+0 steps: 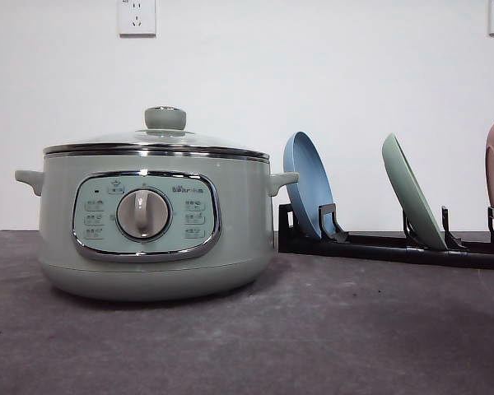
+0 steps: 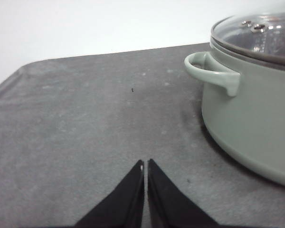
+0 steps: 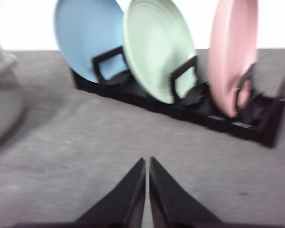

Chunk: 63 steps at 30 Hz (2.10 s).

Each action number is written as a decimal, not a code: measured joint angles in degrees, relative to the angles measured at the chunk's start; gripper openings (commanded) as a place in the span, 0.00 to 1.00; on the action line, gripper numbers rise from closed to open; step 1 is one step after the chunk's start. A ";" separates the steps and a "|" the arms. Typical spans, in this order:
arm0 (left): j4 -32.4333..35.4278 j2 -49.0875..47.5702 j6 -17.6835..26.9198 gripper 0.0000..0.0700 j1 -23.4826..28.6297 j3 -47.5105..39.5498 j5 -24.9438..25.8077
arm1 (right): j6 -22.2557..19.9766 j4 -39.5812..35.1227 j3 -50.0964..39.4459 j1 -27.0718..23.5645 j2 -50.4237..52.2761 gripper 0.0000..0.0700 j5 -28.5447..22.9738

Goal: Transfer potato from steamer to green plate

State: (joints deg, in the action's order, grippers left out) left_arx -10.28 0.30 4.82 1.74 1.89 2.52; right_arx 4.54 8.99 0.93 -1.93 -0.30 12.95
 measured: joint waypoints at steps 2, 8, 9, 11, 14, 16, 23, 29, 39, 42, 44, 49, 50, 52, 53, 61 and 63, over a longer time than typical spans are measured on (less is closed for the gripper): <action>-0.02 0.00 -3.38 0.01 0.00 -0.02 0.00 | 2.33 -0.02 0.00 0.00 0.00 0.00 0.55; 0.00 0.00 -14.21 0.00 0.00 -0.02 0.00 | 8.38 0.00 0.00 0.00 0.00 0.00 0.48; 0.00 0.00 -15.84 0.01 0.00 -0.02 0.00 | 9.21 0.00 0.00 0.00 0.00 0.00 0.50; 0.00 0.00 -18.77 0.00 0.00 -0.02 0.00 | 10.81 -0.03 0.00 0.00 0.00 0.00 0.76; -0.14 0.00 -22.50 0.01 0.00 0.07 0.00 | 12.87 -0.06 0.01 0.00 0.00 0.00 1.65; -0.64 0.00 -24.63 0.01 0.00 0.38 0.00 | 14.25 0.34 0.24 0.00 0.00 0.00 1.82; -1.74 0.24 -28.17 0.01 0.00 6.41 1.31 | 16.79 0.94 6.41 0.00 0.00 0.00 1.88; -5.26 3.00 -28.81 0.00 0.00 14.27 2.09 | 16.94 1.14 13.55 0.00 -1.08 0.00 1.90; -11.38 13.12 -25.84 0.00 0.00 28.24 9.55 | 15.90 7.53 28.15 0.00 -11.75 0.00 2.19; -15.18 17.97 -23.30 0.00 0.00 32.72 12.68 | 13.51 12.40 32.98 0.00 -16.45 0.00 4.04; -17.74 20.94 -21.48 0.00 0.00 35.67 14.84 | 11.68 16.25 36.32 0.00 -19.75 0.00 5.48; -23.78 28.86 -16.30 0.00 -0.01 43.55 22.48 | 6.59 26.06 44.09 0.00 -27.86 0.00 8.93; -25.02 30.28 -15.36 0.01 -0.13 44.91 23.58 | 5.56 27.77 45.43 0.00 -29.36 0.00 9.63; -28.00 33.13 -13.29 0.00 -0.69 47.56 25.20 | 3.29 31.45 48.25 0.00 -32.45 0.00 10.85; -29.39 34.39 -12.42 0.00 -1.09 48.68 25.79 | 2.28 33.05 49.47 0.03 -33.78 0.00 11.21; -39.86 42.60 -6.16 0.00 -6.81 55.78 27.02 | -5.22 43.78 58.08 2.56 -42.42 0.00 11.41; -40.46 43.85 -5.43 0.00 -8.37 57.00 27.05 | -6.32 45.44 59.67 3.45 -43.70 0.00 11.43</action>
State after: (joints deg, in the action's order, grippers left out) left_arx -50.74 44.14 -0.61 -6.63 58.89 29.58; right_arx -1.78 54.44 60.60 1.51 -44.00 24.38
